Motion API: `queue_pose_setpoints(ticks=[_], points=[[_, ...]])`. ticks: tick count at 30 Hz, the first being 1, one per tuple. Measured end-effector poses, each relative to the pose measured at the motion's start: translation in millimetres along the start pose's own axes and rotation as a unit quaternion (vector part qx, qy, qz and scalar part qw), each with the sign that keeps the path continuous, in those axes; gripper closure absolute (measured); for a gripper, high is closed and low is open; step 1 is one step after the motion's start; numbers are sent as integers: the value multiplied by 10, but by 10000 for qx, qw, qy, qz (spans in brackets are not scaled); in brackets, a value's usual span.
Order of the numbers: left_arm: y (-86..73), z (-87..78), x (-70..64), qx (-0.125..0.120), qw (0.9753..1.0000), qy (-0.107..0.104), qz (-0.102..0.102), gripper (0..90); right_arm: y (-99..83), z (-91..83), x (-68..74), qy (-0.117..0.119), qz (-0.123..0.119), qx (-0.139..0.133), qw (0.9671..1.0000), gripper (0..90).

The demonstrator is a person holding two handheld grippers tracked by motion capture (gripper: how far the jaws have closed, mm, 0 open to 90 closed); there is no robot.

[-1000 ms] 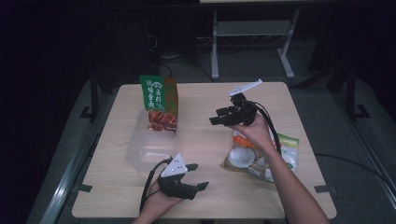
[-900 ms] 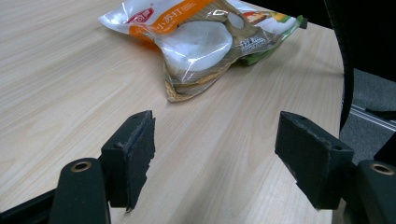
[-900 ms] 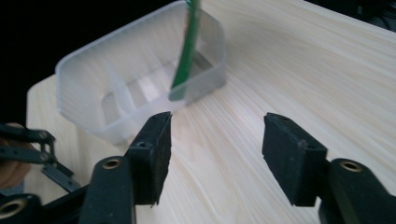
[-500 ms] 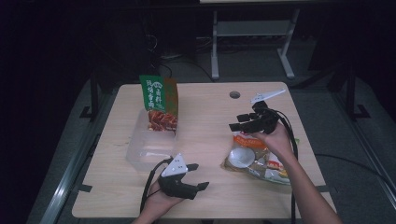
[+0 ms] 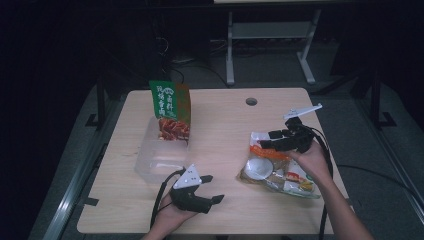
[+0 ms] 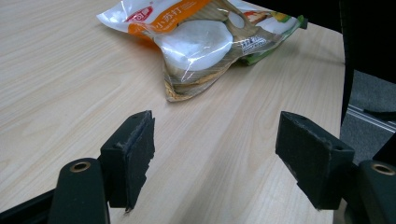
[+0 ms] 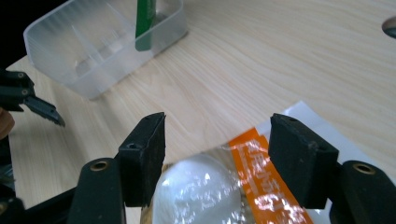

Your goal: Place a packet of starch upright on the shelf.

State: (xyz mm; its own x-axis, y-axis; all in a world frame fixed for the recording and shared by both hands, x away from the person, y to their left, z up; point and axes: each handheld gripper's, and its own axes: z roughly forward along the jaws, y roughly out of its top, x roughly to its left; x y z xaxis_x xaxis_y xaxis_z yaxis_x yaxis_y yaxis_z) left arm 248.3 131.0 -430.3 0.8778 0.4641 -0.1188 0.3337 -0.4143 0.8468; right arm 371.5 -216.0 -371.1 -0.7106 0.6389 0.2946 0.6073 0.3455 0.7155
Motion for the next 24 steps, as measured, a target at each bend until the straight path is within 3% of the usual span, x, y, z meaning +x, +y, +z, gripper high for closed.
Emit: queue_pose_setpoints(ticks=[24], points=[[-2,31,-31,11,10000,7,10,275,-597,-253,-239,-374,460,130,9982,352]])
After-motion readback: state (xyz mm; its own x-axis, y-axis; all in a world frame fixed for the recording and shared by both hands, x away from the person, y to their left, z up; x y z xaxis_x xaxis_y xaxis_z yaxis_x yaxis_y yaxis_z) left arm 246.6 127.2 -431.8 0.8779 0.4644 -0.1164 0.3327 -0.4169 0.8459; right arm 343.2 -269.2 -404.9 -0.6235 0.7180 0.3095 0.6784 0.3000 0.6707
